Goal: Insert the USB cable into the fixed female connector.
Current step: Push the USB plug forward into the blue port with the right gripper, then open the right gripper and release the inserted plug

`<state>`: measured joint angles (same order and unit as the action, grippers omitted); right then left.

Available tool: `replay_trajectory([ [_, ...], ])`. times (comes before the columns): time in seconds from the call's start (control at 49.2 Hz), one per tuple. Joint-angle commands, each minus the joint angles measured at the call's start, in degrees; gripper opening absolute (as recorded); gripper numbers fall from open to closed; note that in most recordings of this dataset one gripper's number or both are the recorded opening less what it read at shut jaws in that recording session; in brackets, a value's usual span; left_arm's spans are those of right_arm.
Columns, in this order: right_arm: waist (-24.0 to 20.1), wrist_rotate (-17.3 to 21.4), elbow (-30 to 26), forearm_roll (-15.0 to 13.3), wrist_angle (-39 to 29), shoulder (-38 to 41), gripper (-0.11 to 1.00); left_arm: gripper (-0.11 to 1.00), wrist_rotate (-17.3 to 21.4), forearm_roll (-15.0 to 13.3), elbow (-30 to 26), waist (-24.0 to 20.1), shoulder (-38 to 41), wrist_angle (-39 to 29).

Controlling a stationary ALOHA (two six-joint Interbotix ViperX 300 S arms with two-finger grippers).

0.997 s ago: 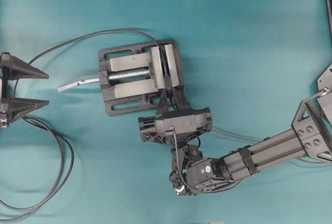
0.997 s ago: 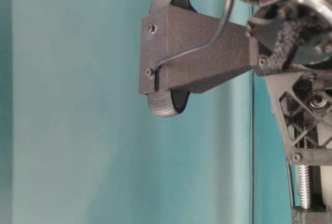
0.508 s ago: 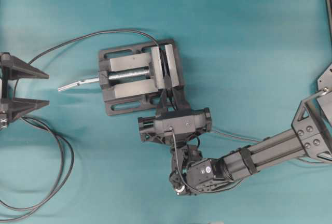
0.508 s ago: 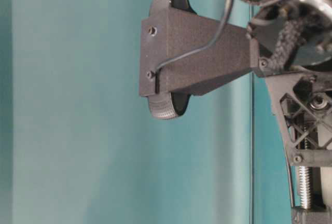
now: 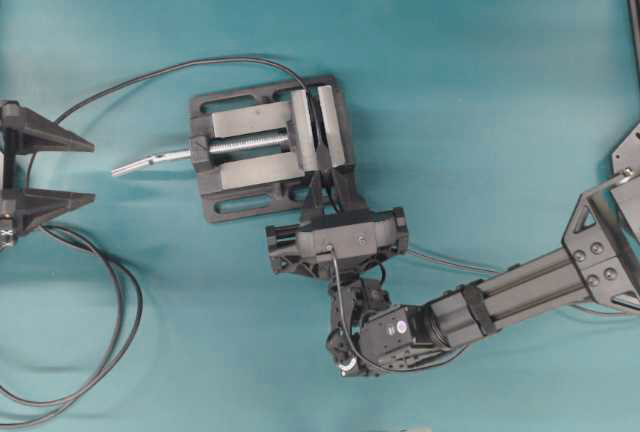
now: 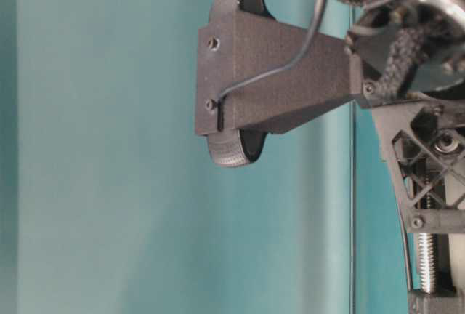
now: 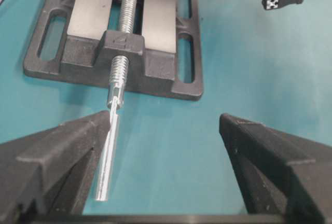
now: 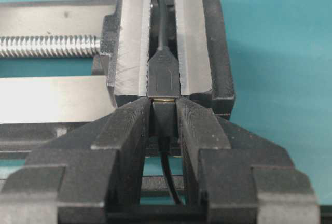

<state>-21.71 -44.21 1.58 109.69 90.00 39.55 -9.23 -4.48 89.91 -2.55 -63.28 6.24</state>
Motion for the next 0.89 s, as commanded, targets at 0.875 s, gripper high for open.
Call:
replay_trajectory([
  [0.875, 4.8, 0.0, 1.4, -1.6, -3.2, -2.7, 0.21, 1.0, -0.5, -0.1, -0.6, -0.1, 0.4, 0.5],
])
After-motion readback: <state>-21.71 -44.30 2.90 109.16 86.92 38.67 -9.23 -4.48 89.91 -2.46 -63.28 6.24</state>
